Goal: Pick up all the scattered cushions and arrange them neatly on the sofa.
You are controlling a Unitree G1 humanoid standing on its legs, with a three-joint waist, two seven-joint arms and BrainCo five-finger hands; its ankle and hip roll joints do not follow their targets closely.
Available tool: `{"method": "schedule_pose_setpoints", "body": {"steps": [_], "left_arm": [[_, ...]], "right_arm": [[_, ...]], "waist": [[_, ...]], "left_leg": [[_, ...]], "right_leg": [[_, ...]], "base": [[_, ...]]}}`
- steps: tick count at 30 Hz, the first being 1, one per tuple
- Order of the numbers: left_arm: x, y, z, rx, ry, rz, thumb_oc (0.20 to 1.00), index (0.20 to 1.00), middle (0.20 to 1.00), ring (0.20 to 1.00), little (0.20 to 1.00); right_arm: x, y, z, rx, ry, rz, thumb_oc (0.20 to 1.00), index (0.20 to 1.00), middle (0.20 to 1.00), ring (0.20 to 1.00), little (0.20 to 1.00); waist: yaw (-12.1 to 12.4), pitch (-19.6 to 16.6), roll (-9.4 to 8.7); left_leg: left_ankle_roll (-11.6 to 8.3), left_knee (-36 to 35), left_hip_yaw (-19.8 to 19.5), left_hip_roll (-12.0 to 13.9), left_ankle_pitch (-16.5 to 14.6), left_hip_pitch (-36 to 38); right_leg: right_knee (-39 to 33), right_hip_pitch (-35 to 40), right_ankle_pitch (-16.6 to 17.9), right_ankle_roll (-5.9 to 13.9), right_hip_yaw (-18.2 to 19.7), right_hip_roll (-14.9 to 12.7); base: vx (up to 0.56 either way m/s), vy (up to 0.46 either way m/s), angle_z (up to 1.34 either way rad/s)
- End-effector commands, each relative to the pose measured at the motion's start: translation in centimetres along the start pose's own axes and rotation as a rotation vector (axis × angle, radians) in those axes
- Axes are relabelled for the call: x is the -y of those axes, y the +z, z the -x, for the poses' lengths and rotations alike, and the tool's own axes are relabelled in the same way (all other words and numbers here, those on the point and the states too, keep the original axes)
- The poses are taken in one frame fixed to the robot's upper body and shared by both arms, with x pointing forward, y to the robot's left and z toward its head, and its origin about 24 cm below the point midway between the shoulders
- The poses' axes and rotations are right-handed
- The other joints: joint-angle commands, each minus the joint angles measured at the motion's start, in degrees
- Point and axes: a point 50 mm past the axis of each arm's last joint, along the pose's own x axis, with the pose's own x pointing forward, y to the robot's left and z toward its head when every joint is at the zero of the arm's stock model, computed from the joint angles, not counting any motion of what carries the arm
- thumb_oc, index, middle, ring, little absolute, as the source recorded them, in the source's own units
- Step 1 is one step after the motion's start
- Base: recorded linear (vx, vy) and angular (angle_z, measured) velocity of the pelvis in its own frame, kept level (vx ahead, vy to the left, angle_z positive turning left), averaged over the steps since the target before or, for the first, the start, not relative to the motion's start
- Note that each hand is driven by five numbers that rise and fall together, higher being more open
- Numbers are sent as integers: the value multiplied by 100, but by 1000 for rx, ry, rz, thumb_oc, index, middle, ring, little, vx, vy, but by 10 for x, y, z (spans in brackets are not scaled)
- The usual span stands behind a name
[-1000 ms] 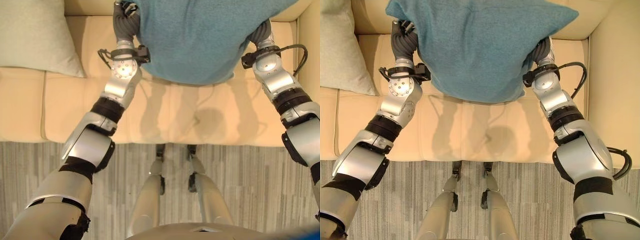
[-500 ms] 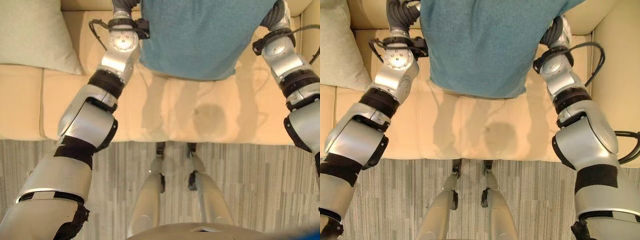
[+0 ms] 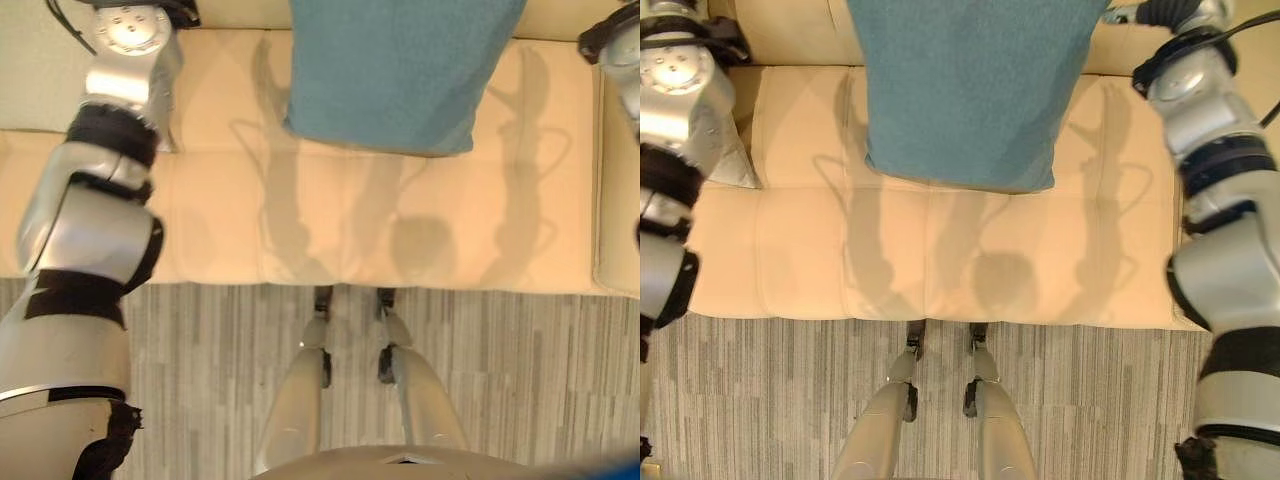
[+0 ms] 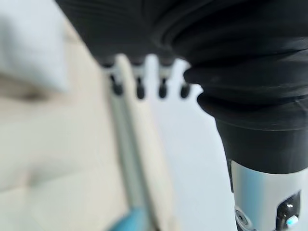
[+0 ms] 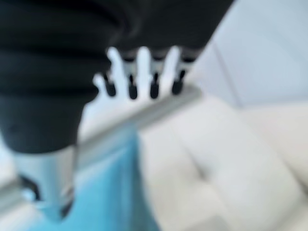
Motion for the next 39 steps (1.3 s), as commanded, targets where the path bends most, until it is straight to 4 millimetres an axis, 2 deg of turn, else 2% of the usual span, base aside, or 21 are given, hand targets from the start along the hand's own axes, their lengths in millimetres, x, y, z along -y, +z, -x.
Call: {"method": "schedule_pose_setpoints", "body": {"steps": [1,6,9,11,12,13,14,18,19,21,24,25,26,29,30,31,35,36,37,38,39], "left_arm": [[6,16,6,133,-64,43,1000,1000,1000,1000,1000],[-10,-13,58,85,-124,95,1000,1000,1000,1000,1000],[-23,-33,96,12,-166,82,1000,1000,1000,1000,1000],[-29,-54,131,-91,-187,100,1000,1000,1000,1000,1000],[-29,-54,133,-96,-190,98,1000,1000,1000,1000,1000],[-40,-79,170,-240,-191,110,1000,1000,1000,1000,1000],[-42,-107,211,-412,-202,126,1000,1000,1000,1000,1000],[-59,-160,312,-823,-98,120,1000,1000,1000,1000,1000],[-66,-173,351,-984,-79,87,1000,1000,1000,1000,1000],[-68,-185,406,-1198,-38,56,1000,1000,1000,1000,1000],[-71,-190,464,-1439,-49,-42,1000,1000,1000,1000,1000],[-74,-185,515,-1668,-71,-130,1000,1000,1000,1000,1000],[-75,-179,538,-1768,-113,-179,1000,1000,1000,1000,1000],[-76,-171,556,-1853,-101,-183,1000,1000,1000,1000,1000],[-76,-171,556,-1853,-101,-183,1000,1000,1000,1000,1000],[-75,-172,555,-1855,-125,-195,1000,1000,1000,1000,1000],[-73,-175,551,-1850,-138,-193,1000,1000,1000,1000,1000],[-69,-178,547,-1840,-162,-194,1000,1000,1000,1000,1000],[-68,-178,547,-1840,-162,-194,1000,1000,1000,1000,1000],[-66,-179,547,-1840,-168,-192,1000,1000,1000,1000,1000],[-66,-178,548,-1844,-174,-191,1000,1000,1000,1000,1000]], "right_arm": [[9,-1,4,51,-16,-55,1000,1000,1000,1000,1000],[-15,-40,58,35,91,-142,1000,1000,1000,1000,1000],[-33,-73,106,-53,193,-192,1000,1000,1000,1000,1000],[-47,-92,143,-124,277,-222,1000,1000,1000,1000,1000],[-47,-92,145,-128,280,-222,1000,1000,1000,1000,1000],[-52,-113,180,-207,370,-189,1000,1000,1000,1000,1000],[-69,-128,218,-310,469,-239,1000,1000,1000,1000,1000],[-97,-161,304,-601,600,-291,1000,1000,1000,1000,1000],[-105,-169,333,-700,653,-275,1000,1000,1000,1000,1000],[-116,-175,366,-807,710,-269,1000,1000,1000,1000,1000],[-125,-183,414,-986,773,-249,1000,1000,1000,1000,1000],[-131,-183,455,-1124,853,-216,1000,1000,1000,1000,1000],[-130,-181,483,-1212,911,-189,1000,1000,1000,1000,1000],[-126,-178,517,-1333,979,-148,1000,1000,1000,1000,1000],[-126,-178,517,-1333,979,-148,1000,1000,1000,1000,1000],[-121,-175,537,-1429,982,-143,1000,1000,1000,1000,1000],[-114,-173,555,-1538,942,-158,1000,1000,1000,1000,1000],[-113,-173,557,-1543,961,-136,1000,1000,1000,1000,1000],[-113,-173,557,-1543,961,-136,1000,1000,1000,1000,1000],[-114,-174,553,-1532,959,-134,1000,1000,1000,1000,1000],[-114,-174,553,-1533,960,-134,1000,1000,1000,1000,1000]], "waist": [[-11,-29,-61],[-103,-64,-94],[-143,-135,-91],[-165,-196,-96],[-157,-197,-103],[-190,-279,-107],[-198,-344,-102],[-257,-542,-86],[-285,-645,-59],[-300,-713,-36],[-312,-802,-3],[-317,-911,-3],[-325,-959,-9],[-321,-1004,-12],[-321,-1003,-12],[-343,-935,-9],[-376,-888,-19],[-385,-755,-114],[-388,-756,-112],[-411,-691,-216],[-413,-707,-244]], "left_leg": [[-436,-95,-159,85,45,168],[-422,-95,-87,81,-113,571],[-423,-95,-41,75,-192,860],[-418,-95,4,83,-246,1083],[-418,-95,7,83,-254,1113],[-424,-95,42,101,-307,1348],[-409,-95,64,101,-357,1589],[-377,-95,119,89,-400,2007],[-359,-95,145,112,-430,2166],[-333,-95,173,129,-471,2357],[-316,-95,230,147,-497,2568],[-302,-95,266,165,-531,2739],[-303,-95,273,182,-559,2841],[-304,-95,262,208,-567,2969],[-304,-95,262,208,-567,2969],[-394,-95,239,271,-463,2947],[-492,-95,184,364,-305,2801],[-437,593,169,318,-463,2525],[-436,621,165,320,-479,2508],[-399,1107,203,233,-801,2472],[-359,1131,223,219,-920,2526]], "right_leg": [[15,412,-200,909,-73,-324],[15,813,-292,890,-111,-329],[15,1088,-362,879,-160,-345],[15,1314,-436,871,-179,-364],[15,1342,-443,872,-177,-364],[15,1592,-514,860,-209,-373],[15,1813,-578,853,-222,-368],[15,2221,-691,827,-209,-327],[15,2371,-719,821,-184,-319],[15,2541,-751,818,-168,-316],[15,2746,-796,810,-140,-298],[15,2916,-841,790,-100,-277],[15,3025,-874,773,-87,-261],[15,3165,-926,739,-72,-219],[15,3166,-926,739,-72,-219],[15,3208,-962,663,-86,-136],[15,3176,-1069,606,-155,-40],[15,3125,-1004,571,-174,-105],[15,3122,-1004,571,-177,-104],[15,3066,-926,561,-172,-193],[15,3036,-890,572,-171,-216]], "base": [[0,0,0],[6,3,0],[45,11,-2],[46,12,-3],[79,8,-7],[117,-4,-8],[137,-3,-2],[70,4,-3],[47,10,-1],[5,4,-2],[-22,-12,-15],[-46,-56,-4],[-43,-71,-19],[-38,-57,-14],[-125,-118,0],[-152,-125,6],[-185,-112,35],[-224,-72,35],[-304,-51,39],[-150,3,43],[-223,38,22]]}}
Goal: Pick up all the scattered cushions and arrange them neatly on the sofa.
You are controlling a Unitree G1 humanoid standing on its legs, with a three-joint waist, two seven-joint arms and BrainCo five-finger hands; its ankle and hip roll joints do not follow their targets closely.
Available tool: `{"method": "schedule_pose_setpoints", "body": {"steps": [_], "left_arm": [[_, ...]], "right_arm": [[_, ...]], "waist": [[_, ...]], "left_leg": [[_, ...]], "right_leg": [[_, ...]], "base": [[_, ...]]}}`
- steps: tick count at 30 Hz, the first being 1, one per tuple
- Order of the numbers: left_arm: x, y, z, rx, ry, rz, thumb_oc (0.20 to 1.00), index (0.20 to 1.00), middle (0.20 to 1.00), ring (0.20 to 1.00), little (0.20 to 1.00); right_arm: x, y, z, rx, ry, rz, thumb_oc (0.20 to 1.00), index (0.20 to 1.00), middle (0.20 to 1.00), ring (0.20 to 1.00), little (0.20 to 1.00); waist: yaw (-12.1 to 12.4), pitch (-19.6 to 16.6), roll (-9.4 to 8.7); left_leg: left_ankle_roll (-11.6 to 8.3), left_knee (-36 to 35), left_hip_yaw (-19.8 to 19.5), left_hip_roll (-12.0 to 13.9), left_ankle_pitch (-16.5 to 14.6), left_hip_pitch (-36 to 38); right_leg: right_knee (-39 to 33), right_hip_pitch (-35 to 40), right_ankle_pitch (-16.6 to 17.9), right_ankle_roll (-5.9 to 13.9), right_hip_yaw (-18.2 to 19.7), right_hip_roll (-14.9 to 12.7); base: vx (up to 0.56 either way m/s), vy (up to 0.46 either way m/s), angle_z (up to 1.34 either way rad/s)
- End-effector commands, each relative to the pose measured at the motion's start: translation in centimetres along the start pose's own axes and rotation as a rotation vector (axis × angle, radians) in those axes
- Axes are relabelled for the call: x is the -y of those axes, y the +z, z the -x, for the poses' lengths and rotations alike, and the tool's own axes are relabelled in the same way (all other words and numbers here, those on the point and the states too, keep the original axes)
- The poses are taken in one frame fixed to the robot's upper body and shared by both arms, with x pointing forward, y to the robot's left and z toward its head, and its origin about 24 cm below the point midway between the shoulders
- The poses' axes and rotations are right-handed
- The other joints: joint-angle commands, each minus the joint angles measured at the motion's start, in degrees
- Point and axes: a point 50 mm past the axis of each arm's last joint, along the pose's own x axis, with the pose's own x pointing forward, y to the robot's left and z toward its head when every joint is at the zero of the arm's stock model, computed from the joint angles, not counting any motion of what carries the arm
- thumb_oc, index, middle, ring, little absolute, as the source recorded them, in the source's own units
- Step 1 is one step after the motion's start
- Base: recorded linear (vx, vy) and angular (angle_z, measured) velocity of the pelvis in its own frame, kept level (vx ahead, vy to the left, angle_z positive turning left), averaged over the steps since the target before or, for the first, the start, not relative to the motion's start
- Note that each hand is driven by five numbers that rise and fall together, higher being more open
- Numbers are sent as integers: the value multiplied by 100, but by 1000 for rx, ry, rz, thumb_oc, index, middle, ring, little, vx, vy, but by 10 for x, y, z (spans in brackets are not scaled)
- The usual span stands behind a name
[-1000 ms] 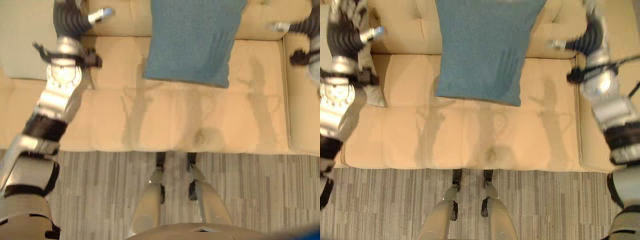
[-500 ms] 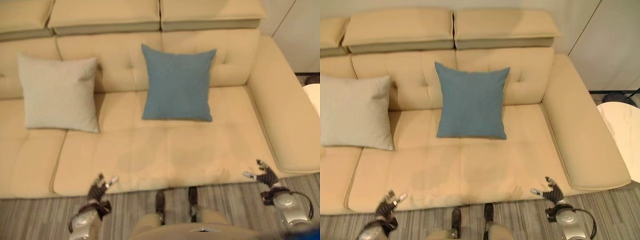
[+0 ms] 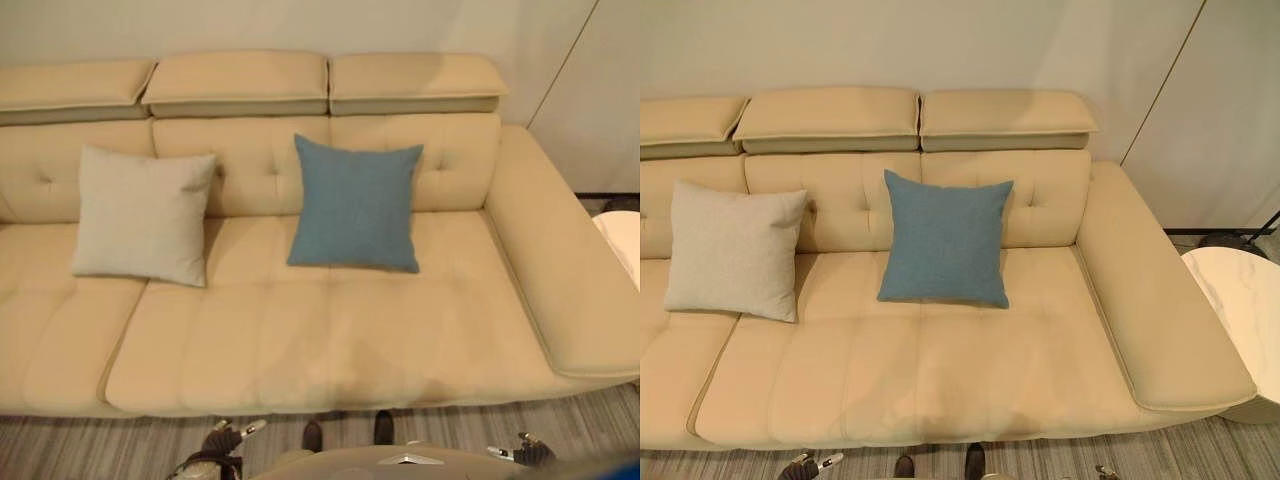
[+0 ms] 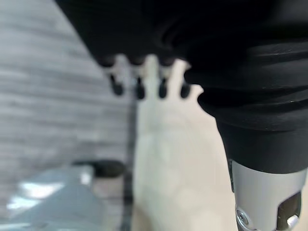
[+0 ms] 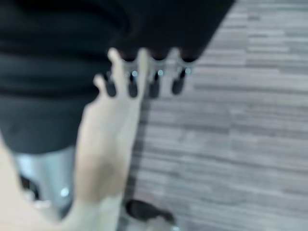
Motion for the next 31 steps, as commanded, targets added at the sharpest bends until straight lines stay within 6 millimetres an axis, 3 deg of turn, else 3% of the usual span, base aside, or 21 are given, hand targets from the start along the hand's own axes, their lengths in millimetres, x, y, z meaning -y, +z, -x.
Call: {"method": "schedule_pose_setpoints", "body": {"steps": [1,6,11,14,15,16,19,31], "left_arm": [[-3,4,-1,4,-10,-43,1000,1000,1000,1000,1000],[8,0,-1,-17,-34,-44,1000,1000,1000,1000,1000],[9,6,-2,-3,-35,-31,1000,1000,1000,1000,1000],[2,11,-3,6,-15,-74,1000,1000,1000,1000,1000],[0,10,-3,3,-16,-85,1000,1000,1000,1000,1000],[-1,10,-3,2,-16,-87,1000,1000,1000,1000,1000],[-2,4,-2,-16,-9,-95,1000,1000,1000,1000,1000],[2,-3,-1,-46,-24,-91,1000,1000,1000,1000,1000]], "right_arm": [[6,25,-5,53,-25,7,1000,1000,1000,1000,1000],[3,27,-6,44,-13,16,1000,1000,1000,1000,1000],[-2,41,-8,74,2,31,1000,1000,1000,1000,1000],[-7,55,-9,108,16,53,1000,1000,1000,1000,1000],[-7,53,-9,103,19,50,1000,1000,1000,1000,1000],[-7,51,-9,97,19,43,1000,1000,1000,1000,1000],[-10,46,-8,80,27,60,1000,1000,1000,1000,1000],[-11,21,-6,-6,28,72,1000,1000,1000,1000,1000]], "waist": [[-31,-94,-258],[-181,-225,-114],[-51,-70,-146],[49,95,-88],[81,60,-49],[107,-13,-44],[248,-262,-120],[146,-408,-154]], "left_leg": [[61,752,67,-156,-684,353],[174,-58,128,-198,-871,955],[402,-318,-24,-470,-850,960],[532,-336,52,-425,-681,826],[570,-390,17,-406,-622,776],[559,-405,7,-388,-605,747],[458,-523,109,-369,-541,736],[349,-685,79,-236,-468,983]], "right_leg": [[-91,236,28,880,226,-349],[-71,-42,288,1029,266,-352],[213,-365,495,1167,288,-497],[1043,-579,188,1228,144,-618],[1280,-401,-39,1142,319,-592],[1312,-295,-113,1127,377,-602],[395,256,-85,1148,267,-656],[149,597,-126,1068,262,-505]], "base": [[-129,67,-10],[-114,138,-7],[-176,168,-28],[-266,96,-45],[-190,27,-26],[-129,-31,-27],[-40,-82,2],[-4,-48,-3]]}}
